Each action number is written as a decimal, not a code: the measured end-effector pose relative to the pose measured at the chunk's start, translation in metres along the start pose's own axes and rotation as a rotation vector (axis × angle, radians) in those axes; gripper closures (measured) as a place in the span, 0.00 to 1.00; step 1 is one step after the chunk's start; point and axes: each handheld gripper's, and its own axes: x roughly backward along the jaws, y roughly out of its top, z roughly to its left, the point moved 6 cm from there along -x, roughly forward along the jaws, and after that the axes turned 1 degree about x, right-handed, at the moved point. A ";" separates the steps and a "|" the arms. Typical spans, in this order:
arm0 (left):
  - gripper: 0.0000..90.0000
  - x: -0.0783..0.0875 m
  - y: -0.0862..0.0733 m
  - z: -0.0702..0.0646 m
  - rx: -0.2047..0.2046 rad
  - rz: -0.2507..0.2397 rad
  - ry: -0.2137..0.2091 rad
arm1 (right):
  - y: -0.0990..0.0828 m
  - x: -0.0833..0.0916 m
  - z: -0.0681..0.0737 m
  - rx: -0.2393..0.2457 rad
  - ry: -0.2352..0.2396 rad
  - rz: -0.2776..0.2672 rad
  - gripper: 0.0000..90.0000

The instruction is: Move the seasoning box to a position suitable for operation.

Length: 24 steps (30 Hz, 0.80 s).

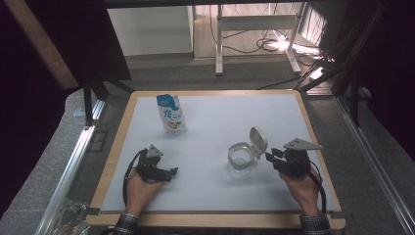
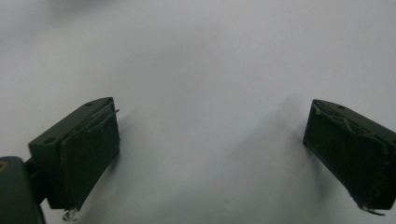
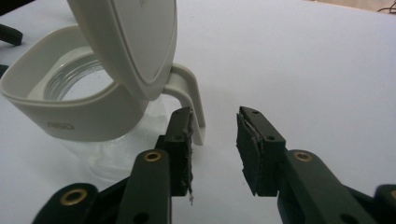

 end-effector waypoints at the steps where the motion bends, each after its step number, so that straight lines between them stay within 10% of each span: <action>1: 0.04 0.000 0.000 0.000 0.000 0.000 0.000 | -0.002 0.000 0.000 -0.004 0.007 -0.002 0.69; 24: 0.08 0.019 0.025 0.023 0.025 -0.049 -0.094 | -0.031 -0.009 0.003 -0.007 -0.006 0.018 0.51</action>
